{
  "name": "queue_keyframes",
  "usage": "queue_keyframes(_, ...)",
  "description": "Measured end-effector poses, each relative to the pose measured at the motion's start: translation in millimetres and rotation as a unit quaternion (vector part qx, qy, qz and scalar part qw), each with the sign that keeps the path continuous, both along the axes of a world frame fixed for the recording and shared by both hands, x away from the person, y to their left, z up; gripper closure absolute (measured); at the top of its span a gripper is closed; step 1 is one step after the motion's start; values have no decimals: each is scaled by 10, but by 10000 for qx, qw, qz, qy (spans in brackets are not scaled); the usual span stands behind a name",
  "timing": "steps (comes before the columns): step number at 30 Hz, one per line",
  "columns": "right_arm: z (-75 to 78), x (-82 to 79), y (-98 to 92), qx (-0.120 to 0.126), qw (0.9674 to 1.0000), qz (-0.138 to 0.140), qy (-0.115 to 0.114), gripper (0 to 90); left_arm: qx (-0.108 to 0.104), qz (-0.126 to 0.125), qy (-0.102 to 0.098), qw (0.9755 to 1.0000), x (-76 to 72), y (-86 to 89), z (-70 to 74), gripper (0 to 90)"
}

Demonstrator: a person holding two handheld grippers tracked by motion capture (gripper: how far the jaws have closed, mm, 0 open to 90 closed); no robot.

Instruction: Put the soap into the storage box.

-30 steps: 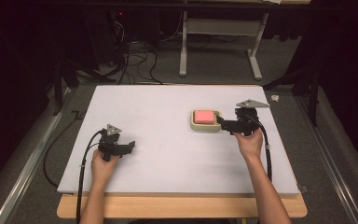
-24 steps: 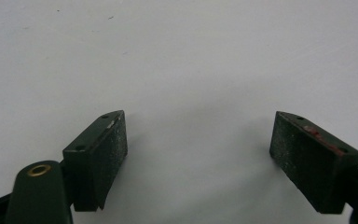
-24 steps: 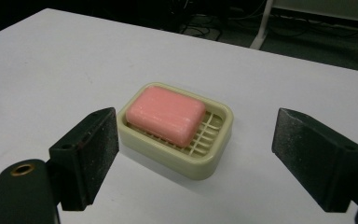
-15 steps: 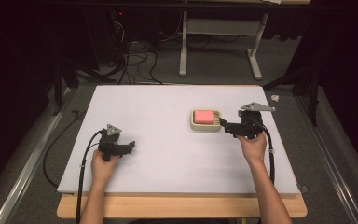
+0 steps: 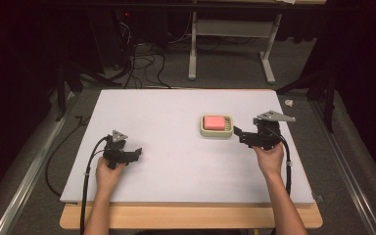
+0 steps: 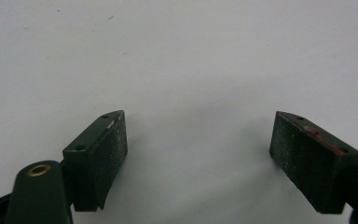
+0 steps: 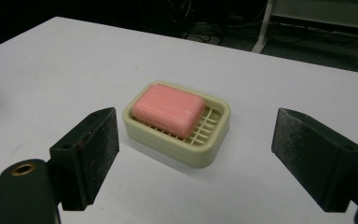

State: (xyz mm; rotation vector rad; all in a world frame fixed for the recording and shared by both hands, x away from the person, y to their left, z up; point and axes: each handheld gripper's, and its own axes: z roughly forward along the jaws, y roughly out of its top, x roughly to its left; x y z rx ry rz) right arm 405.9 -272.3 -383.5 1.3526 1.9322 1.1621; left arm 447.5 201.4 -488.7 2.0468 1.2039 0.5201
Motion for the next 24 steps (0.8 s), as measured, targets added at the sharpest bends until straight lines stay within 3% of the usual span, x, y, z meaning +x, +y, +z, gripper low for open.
queue_keyframes(24, -73, -166, -164, 83, 9999, -98, 26, 158, -3, -4, 9, 10000, 0, 1, 1, 193)
